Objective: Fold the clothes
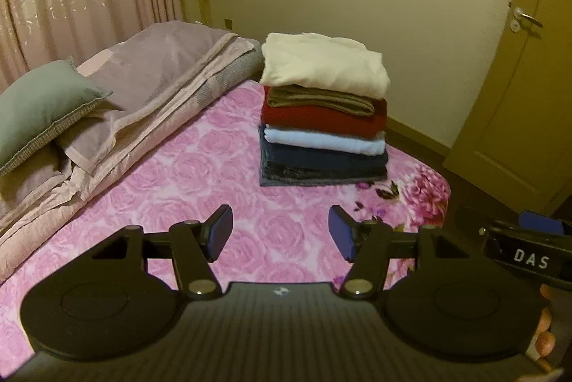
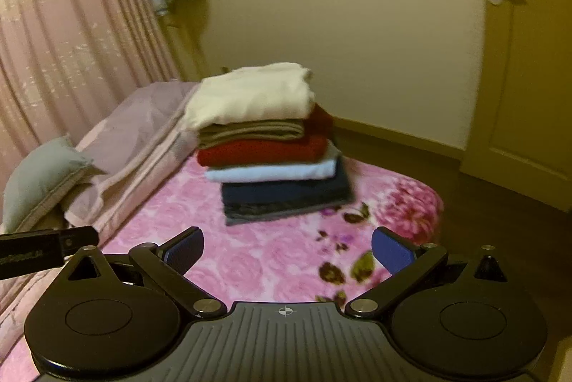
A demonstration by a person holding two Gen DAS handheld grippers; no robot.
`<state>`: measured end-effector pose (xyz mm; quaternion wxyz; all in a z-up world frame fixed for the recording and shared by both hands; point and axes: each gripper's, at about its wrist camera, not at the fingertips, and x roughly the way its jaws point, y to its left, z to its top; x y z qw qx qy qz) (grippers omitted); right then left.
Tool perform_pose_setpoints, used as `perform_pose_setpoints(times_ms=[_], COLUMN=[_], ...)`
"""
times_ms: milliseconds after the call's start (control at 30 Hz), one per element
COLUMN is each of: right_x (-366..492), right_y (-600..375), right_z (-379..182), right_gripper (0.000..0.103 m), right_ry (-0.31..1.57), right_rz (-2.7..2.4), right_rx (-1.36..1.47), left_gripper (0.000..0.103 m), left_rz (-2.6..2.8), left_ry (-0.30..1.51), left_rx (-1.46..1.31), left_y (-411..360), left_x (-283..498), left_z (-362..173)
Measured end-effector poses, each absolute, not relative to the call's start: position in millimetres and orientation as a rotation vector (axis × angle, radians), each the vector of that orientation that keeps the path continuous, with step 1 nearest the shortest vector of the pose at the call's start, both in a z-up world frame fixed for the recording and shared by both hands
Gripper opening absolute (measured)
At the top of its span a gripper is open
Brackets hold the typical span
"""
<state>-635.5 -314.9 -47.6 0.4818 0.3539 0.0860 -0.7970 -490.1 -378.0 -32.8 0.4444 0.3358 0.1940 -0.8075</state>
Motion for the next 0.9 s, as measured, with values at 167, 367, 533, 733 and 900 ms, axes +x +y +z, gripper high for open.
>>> perform_pose_setpoints(times_ms=[167, 367, 533, 733, 900], right_x=[-633.7, -630.2, -630.1, -641.0, -653.0], right_y=[-302.3, -302.6, -307.7, -324.6, -338.3], right_z=[-54.7, -66.3, -75.2, -81.2, -85.4], right_gripper=[0.102, 0.102, 0.102, 0.102, 0.102], right_ry=[0.228, 0.261, 0.286, 0.329, 0.356], right_rz=[-1.949, -1.936, -1.911, -1.887, -1.879], right_rx=[0.904, 0.930, 0.963, 0.999, 1.013], left_gripper=[0.056, 0.056, 0.056, 0.056, 0.056], left_rz=[-2.012, -1.999, -1.978, -1.963, -1.950], left_ry=[0.481, 0.499, 0.532, 0.565, 0.591], left_rx=[0.852, 0.888, 0.928, 0.947, 0.974], left_y=[-367.0, -365.8, -373.0, -390.0, -406.6], left_x=[-489.2, -490.4, -492.8, -502.3, -517.4], left_z=[-40.7, -55.8, -67.9, -77.1, -87.2])
